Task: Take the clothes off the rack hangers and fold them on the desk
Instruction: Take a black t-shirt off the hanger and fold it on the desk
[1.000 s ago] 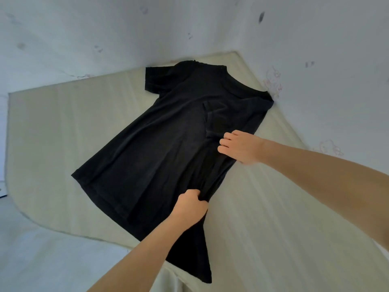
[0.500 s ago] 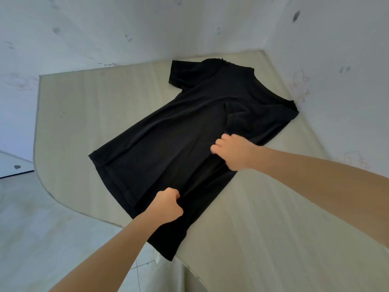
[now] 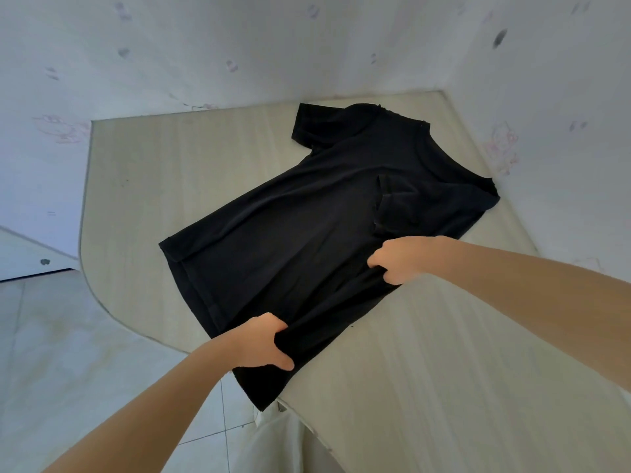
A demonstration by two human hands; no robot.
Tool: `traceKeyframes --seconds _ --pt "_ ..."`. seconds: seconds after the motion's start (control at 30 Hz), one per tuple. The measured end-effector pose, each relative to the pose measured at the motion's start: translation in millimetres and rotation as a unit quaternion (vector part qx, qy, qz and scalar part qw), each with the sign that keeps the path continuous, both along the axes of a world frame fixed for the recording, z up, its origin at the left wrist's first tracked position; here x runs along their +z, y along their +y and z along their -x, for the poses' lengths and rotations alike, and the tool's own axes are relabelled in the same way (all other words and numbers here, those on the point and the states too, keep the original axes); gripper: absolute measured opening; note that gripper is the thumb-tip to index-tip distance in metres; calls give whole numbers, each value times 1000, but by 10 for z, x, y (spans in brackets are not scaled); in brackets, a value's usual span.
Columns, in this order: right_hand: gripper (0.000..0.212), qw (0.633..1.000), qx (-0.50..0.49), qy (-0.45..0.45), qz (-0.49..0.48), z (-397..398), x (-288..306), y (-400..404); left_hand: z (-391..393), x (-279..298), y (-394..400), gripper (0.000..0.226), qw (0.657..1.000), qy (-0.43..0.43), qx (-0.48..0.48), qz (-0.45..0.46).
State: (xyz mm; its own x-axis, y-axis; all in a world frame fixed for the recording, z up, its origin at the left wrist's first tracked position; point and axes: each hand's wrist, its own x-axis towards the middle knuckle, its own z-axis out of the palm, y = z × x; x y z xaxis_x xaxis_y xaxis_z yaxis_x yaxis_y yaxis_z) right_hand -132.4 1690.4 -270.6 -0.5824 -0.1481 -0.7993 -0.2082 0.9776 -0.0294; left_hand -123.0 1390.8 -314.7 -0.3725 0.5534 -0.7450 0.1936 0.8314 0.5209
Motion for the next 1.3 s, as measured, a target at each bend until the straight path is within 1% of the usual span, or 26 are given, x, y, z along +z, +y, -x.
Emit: traceKeyframes --seconds 0.1,0.17,0.23,0.27,0.37,0.4,0.47,0.53,0.57,0.63,0.67,0.77,0.87,0.93,1.03,1.1,1.2,1.23,1.3 --pt "28 997 -2 69 18 125 -78 -36 124 -14 -107 23 1000 -6 16 4" --pt "27 994 4 113 11 178 -171 -76 199 -39 -174 35 999 32 19 25" --pt "28 991 7 134 5 211 -290 -105 255 -93 -240 49 995 73 21 59" --pt "28 990 10 144 3 234 -352 -110 283 -120 -264 52 994 79 31 71" --pt "28 987 5 158 24 258 -453 -96 331 -173 -300 43 988 78 101 83" --pt "28 986 -1 159 43 267 -440 -71 338 -168 -284 44 986 88 105 95" --pt "26 979 -29 180 88 301 -370 68 359 -130 -180 42 980 138 59 133" --pt "21 959 -71 248 114 373 -289 270 374 -75 -36 38 974 175 31 139" --pt "18 947 -94 285 112 403 -269 391 372 -55 41 37 975 178 34 127" --pt "17 931 -133 333 74 476 -245 719 401 -33 278 37 978 176 49 97" --pt "23 930 -150 332 43 486 -245 872 409 -30 393 38 980 172 57 83" --pt "48 939 -181 289 -39 494 -299 1326 461 -74 796 40 982 159 98 33" --pt "55 942 -204 261 -53 485 -410 1626 504 -118 1219 41 980 151 130 -17" --pt "51 945 -214 244 -43 491 -468 1717 537 -115 1465 39 978 144 144 -38" --pt "27 944 -190 264 -49 519 -535 1761 611 -123 1746 27 975 157 146 -57" --pt "16 930 -199 307 -44 553 -545 1809 649 -131 1858 17 972 183 134 -54" --pt "14 896 -240 372 -48 638 -516 1926 745 -141 1942 12 968 231 100 -17" --pt "13 894 -248 368 -58 660 -523 1971 786 -152 1959 12 968 239 79 -2" --pt "8 919 -238 304 -74 676 -558 2007 844 -146 1968 13 973 228 29 30"
